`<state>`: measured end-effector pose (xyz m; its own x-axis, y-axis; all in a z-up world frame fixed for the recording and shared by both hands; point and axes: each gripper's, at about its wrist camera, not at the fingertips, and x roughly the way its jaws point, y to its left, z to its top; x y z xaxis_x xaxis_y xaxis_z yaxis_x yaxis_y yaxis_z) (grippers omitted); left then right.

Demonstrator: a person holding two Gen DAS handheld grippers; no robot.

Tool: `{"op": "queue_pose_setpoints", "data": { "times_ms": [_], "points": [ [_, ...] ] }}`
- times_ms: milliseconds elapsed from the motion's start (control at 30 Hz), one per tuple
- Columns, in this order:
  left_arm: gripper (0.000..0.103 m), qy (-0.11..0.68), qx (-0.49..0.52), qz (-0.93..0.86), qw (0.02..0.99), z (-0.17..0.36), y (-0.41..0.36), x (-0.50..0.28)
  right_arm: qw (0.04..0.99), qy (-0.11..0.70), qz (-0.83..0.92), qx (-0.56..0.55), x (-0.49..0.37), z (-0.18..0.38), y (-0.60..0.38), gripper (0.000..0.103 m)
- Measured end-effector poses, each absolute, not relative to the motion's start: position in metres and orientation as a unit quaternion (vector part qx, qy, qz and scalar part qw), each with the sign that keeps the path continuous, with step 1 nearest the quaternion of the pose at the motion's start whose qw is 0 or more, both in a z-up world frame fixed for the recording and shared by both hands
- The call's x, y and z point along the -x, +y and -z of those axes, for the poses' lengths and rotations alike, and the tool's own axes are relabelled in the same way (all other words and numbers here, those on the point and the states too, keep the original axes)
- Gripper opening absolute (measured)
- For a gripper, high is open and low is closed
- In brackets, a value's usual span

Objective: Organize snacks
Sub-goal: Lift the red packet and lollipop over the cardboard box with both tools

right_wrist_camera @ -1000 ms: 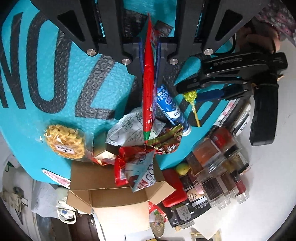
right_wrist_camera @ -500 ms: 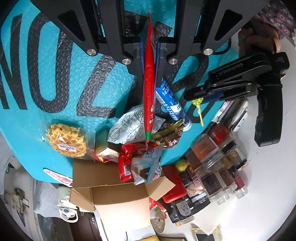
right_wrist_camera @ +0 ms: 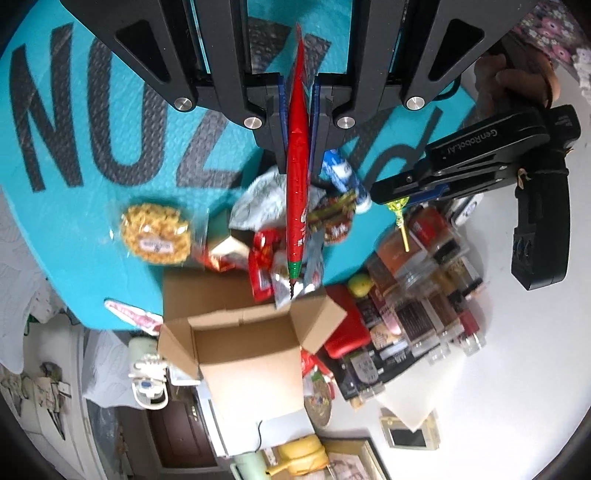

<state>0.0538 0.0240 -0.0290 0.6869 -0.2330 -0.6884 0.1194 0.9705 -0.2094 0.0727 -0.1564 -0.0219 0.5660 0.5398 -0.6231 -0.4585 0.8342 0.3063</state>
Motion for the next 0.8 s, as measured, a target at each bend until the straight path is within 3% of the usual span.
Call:
{"op": "queue_pose_setpoints", "data": {
  "times_ms": [800],
  "points": [
    [0.025,0.295,0.041,0.146,0.943,-0.052,-0.003,-0.156,0.921,0.272,-0.279,-0.020,-0.172,-0.063,-0.168,0.010]
  ]
}}
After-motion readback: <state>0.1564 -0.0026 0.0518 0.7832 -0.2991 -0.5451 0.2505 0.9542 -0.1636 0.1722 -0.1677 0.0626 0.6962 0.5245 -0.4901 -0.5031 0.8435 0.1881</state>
